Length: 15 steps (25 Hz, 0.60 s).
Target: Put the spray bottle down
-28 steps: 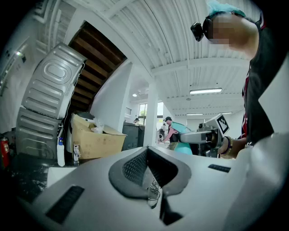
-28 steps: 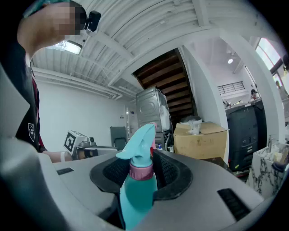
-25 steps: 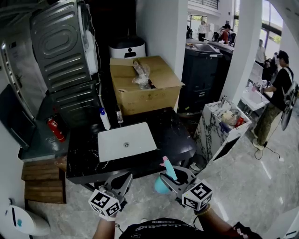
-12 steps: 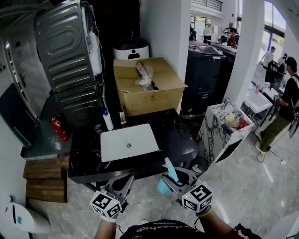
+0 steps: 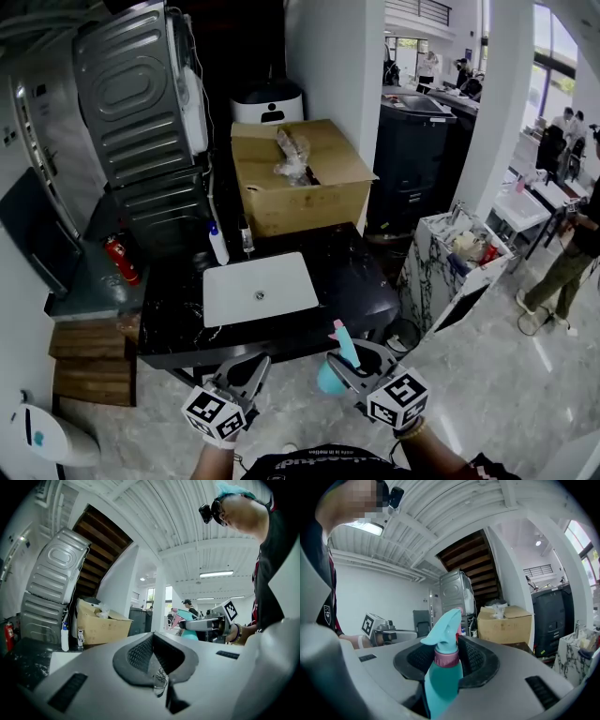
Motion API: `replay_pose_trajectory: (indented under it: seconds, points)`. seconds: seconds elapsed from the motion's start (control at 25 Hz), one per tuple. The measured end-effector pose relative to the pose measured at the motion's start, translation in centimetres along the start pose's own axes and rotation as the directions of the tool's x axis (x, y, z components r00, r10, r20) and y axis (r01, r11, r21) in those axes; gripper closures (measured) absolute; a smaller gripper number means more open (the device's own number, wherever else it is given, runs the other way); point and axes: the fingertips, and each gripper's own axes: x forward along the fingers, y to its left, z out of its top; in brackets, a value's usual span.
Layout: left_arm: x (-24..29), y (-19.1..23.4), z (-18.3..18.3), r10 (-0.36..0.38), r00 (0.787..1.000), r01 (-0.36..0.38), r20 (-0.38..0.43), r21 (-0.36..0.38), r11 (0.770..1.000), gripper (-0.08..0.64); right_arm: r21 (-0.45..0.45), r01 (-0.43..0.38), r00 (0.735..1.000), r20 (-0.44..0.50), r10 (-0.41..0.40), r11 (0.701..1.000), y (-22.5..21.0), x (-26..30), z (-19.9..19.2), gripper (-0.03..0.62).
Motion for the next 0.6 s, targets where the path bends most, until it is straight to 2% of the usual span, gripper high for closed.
replay_pose_trajectory:
  seconds: [0.2,0.44,0.6]
  points:
    - [1.1,-0.7,0.0,0.003,1.0,-0.003,-0.005,0.013,1.0,0.545,-0.005,-0.008,1.0,0.025,0.008,1.0,-1.3,-1.1,0.3,0.425]
    - [2.9,-2.1,0.1,0.026,1.0,-0.026,-0.002,0.032,0.999,0.545,-0.022,-0.016,1.0,0.002,0.016,1.0,-3.4,-2.5,-0.6,0.425]
    - [3.6,-2.8,-0.5,0.056,0.998,-0.056,-0.005,0.034,0.998,0.545,-0.003,-0.03,1.0,-0.009,0.03,1.0,-5.0,-3.4,-1.7,0.425]
